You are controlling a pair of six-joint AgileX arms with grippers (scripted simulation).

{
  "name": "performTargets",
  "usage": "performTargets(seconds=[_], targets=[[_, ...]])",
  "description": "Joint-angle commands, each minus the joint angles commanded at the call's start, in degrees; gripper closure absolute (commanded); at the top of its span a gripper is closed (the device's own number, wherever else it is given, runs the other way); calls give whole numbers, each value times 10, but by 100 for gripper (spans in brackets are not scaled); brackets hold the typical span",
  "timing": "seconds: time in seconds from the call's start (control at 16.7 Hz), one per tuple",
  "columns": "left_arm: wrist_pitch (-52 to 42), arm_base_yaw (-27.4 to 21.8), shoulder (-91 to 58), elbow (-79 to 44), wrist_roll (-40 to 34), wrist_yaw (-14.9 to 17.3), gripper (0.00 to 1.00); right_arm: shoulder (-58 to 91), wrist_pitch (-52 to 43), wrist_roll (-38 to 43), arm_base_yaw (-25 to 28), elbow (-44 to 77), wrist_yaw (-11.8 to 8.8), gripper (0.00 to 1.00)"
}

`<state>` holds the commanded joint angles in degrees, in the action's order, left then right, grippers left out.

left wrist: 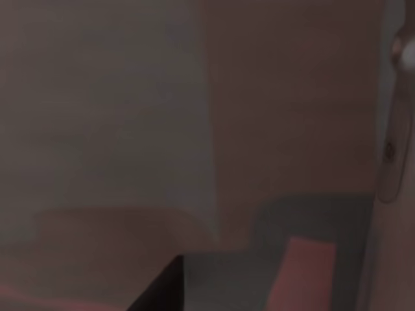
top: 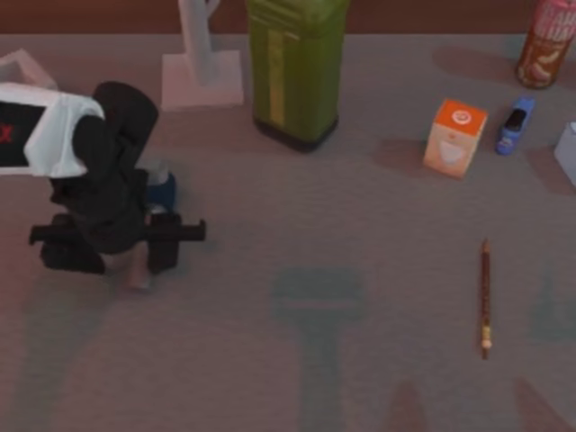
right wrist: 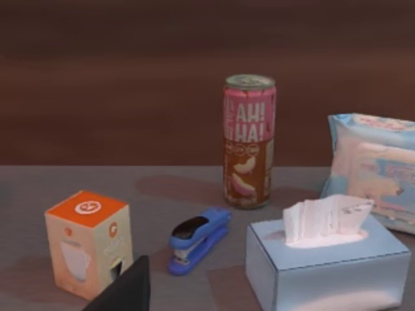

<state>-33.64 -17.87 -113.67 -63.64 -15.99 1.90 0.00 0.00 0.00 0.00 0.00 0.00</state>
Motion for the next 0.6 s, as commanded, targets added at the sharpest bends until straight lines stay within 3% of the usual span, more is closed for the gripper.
performTargets(seconds=[0.24, 0.6], targets=[[0, 0, 0, 0, 0, 0, 98, 0, 0, 0, 0, 0, 0, 0], [0, 0, 0, 0, 0, 0, 100, 0, 0, 0, 0, 0, 0, 0]])
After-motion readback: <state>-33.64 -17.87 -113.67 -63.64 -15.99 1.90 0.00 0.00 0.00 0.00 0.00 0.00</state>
